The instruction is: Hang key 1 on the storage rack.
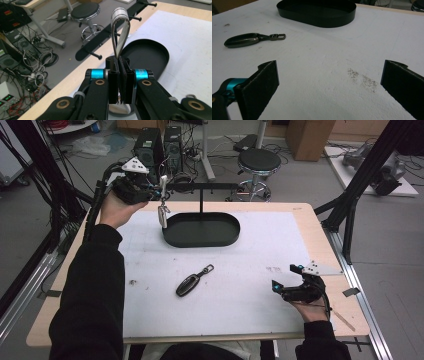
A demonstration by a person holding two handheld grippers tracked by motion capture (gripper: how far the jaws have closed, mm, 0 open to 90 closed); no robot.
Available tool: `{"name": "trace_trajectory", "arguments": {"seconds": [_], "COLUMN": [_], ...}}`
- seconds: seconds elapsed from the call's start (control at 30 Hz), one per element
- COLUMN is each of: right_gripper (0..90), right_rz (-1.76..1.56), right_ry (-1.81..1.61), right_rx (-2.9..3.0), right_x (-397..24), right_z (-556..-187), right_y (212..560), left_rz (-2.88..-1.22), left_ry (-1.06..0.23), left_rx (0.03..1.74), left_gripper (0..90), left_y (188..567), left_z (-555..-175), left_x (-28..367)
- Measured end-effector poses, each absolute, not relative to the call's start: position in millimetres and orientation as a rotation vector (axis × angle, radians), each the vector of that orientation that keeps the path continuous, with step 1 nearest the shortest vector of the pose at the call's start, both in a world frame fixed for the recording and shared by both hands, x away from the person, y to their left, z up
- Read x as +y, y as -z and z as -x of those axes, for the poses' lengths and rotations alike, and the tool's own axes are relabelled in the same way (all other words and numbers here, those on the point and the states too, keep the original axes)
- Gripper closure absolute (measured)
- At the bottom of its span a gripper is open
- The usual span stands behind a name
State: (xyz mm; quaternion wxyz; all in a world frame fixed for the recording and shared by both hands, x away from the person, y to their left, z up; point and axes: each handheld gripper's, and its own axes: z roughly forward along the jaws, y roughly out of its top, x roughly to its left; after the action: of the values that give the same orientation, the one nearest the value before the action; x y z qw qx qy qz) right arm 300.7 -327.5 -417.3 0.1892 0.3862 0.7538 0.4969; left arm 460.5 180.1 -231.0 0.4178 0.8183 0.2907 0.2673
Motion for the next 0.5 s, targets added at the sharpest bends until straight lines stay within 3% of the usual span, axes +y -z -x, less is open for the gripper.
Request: {"name": "trace_trajectory", "arguments": {"seconds": [0.5], "right_gripper": [0.8], "right_rz": [-1.09], "right_ry": [-1.398], "right_rx": [2.108], "right_x": [-330.5], "right_z": [-299.8], "right_y": [417.4], "left_rz": [-2.028], "left_ry": [-0.712], "left_rx": [0.766], "left_gripper": [86.7], "left_y": [224.1], "left_z": [-478.6], "left_x": [165.9]}}
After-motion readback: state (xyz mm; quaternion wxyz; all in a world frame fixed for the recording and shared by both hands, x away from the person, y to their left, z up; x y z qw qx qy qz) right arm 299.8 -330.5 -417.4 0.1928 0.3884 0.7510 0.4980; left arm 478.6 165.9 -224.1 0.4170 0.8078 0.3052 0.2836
